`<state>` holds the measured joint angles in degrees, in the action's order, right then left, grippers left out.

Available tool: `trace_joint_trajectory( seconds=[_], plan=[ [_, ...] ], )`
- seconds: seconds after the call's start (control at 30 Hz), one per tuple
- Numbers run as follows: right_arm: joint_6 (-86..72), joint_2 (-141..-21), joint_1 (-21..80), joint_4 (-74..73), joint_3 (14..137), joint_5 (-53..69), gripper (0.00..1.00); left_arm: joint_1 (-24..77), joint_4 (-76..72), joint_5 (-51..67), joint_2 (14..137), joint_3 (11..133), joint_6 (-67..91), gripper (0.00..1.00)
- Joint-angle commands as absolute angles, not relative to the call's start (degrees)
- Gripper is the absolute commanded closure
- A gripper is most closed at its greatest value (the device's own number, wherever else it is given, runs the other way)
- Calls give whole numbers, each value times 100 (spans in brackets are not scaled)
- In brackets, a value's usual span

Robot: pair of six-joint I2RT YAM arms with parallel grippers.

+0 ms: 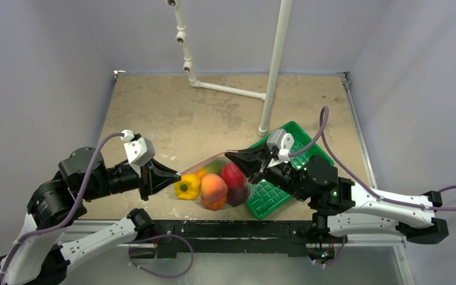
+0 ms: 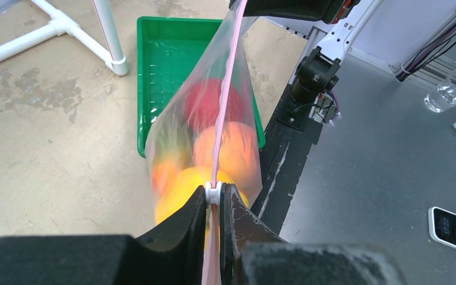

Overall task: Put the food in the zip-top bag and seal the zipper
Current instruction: Zip the zipper food storage bag at the center of the board.

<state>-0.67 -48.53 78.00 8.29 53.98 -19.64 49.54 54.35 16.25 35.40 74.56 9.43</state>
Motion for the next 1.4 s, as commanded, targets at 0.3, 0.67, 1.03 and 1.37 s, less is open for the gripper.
trace_joint_trajectory(
  seconds=[0.3, 0.67, 1.03, 1.37],
  plan=[
    [-346, -5464, 7726, 1038, 5495, -960, 74, 4940, 6082, 1388, 3465, 7870, 882, 100],
    [209, -5422, 7726, 240, 6012, -719, 28, 4942, 6087, 1651, 3460, 7642, 819, 100],
    [1393, -6498, 7726, -478, 6935, 492, 20, 4939, 6041, 2086, 3620, 7460, 734, 100],
    [1833, -7182, 7726, -626, 7186, 1148, 22, 4946, 5913, 2229, 3588, 7295, 725, 100]
  ],
)
